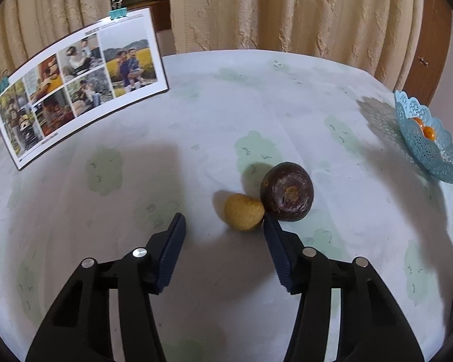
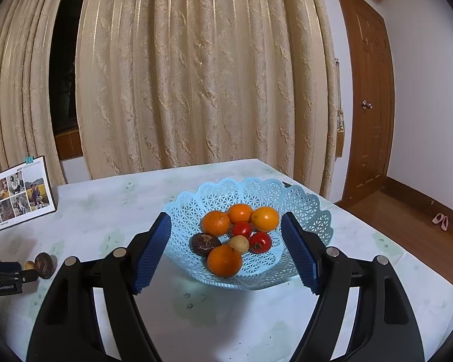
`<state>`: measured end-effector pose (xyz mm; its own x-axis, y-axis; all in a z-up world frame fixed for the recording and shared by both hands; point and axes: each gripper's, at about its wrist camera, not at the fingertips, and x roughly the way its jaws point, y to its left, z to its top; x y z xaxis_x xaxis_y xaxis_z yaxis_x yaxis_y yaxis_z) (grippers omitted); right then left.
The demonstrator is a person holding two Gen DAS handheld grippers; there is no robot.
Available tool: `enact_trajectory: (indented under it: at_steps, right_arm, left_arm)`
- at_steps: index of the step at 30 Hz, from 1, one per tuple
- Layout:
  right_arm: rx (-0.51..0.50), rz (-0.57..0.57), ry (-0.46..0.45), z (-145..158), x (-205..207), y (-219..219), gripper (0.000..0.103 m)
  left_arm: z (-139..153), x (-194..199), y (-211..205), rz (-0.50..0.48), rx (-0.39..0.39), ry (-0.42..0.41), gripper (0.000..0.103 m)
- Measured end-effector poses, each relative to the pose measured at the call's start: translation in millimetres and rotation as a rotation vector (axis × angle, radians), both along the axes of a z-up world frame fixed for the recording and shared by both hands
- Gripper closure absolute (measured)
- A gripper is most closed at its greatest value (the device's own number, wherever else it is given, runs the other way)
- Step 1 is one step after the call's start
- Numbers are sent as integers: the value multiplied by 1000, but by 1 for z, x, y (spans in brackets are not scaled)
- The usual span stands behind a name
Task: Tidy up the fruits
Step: 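Grasp the small yellow fruit with the left tool while the right tool grasps the dark fruit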
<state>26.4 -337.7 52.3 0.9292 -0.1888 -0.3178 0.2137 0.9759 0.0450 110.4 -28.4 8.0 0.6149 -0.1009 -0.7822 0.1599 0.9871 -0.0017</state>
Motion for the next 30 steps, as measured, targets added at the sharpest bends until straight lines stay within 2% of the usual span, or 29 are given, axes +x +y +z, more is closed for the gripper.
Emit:
enact_trajectory:
  at_steps: [2,6,14,19,24,30]
  right_arm:
    - [-9,7,2,0,1,2,26]
    - [-28,14,-2,0,0,5,26]
    - [-91,-1,-12,-2,-1,17,26]
    - [-62,29,20,-1,1,23,26]
    - [-11,160,80,2,8,48,26]
    - [81,440,277,-8,43,101,26]
  left_arm:
    - [-1,3,-2,-19,-2,1,57]
    - [0,5,-6,-47,-8,-3,74]
    - [5,-5,-3,-54,-41,-35,74]
    - [13,-14,8,-16,-37,-53,74]
    - [25,-25,23,38,-34,-84,74]
    - [35,-39,42,103,-53,-103,74]
